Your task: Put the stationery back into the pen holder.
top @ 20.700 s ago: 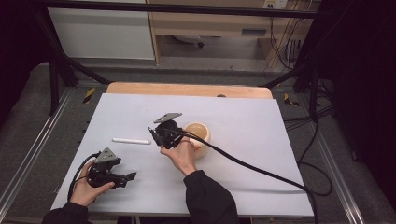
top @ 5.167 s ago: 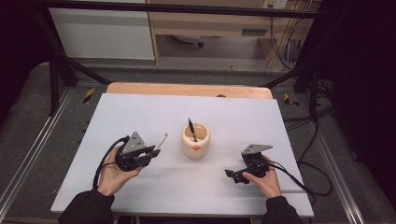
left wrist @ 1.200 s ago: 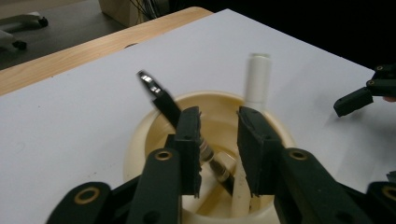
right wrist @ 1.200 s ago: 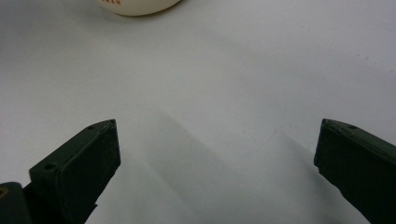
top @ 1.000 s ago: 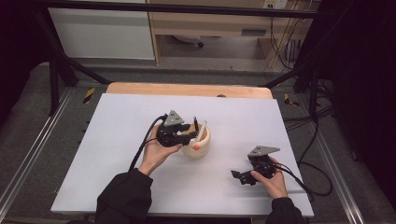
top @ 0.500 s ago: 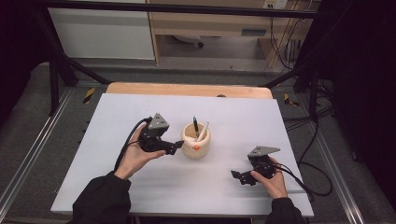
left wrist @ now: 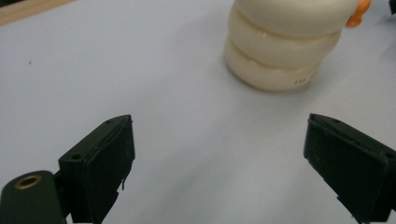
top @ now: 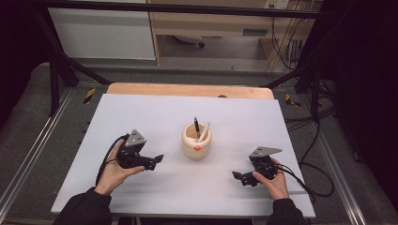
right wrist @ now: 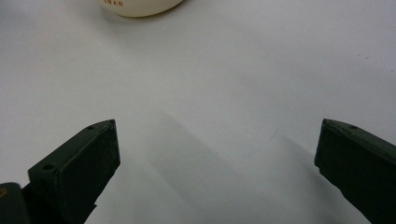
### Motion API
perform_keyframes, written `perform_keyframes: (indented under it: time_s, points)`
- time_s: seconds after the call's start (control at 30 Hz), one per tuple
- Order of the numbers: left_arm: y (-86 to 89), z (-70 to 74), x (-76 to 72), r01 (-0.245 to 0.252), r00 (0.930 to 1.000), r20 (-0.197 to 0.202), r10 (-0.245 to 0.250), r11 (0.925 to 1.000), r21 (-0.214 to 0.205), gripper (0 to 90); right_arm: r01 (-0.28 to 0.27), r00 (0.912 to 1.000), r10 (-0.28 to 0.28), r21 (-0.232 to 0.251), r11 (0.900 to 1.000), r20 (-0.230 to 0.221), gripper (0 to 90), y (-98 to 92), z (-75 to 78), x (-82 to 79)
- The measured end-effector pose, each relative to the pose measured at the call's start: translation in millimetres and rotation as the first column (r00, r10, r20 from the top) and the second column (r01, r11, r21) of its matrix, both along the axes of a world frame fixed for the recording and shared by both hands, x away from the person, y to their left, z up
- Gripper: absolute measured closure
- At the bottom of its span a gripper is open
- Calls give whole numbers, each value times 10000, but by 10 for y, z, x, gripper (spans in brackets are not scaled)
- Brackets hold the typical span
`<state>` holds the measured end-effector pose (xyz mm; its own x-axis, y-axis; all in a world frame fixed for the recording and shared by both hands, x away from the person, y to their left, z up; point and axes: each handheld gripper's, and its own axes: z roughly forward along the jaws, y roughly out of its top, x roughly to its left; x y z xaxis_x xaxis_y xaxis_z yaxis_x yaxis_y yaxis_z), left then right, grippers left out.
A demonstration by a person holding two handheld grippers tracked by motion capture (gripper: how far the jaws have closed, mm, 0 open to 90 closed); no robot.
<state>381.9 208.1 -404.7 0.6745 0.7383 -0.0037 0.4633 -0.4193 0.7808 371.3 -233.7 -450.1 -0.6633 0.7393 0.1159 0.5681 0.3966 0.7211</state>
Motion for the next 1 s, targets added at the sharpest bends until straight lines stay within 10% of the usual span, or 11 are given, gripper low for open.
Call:
perform_keyframes:
  time_s: [1.0]
  points:
    - [633,-421,-229,-590,9979,-265,586,9981,-167,87,14,9999,-12,131,9999,-127,6,-16,-1,-8]
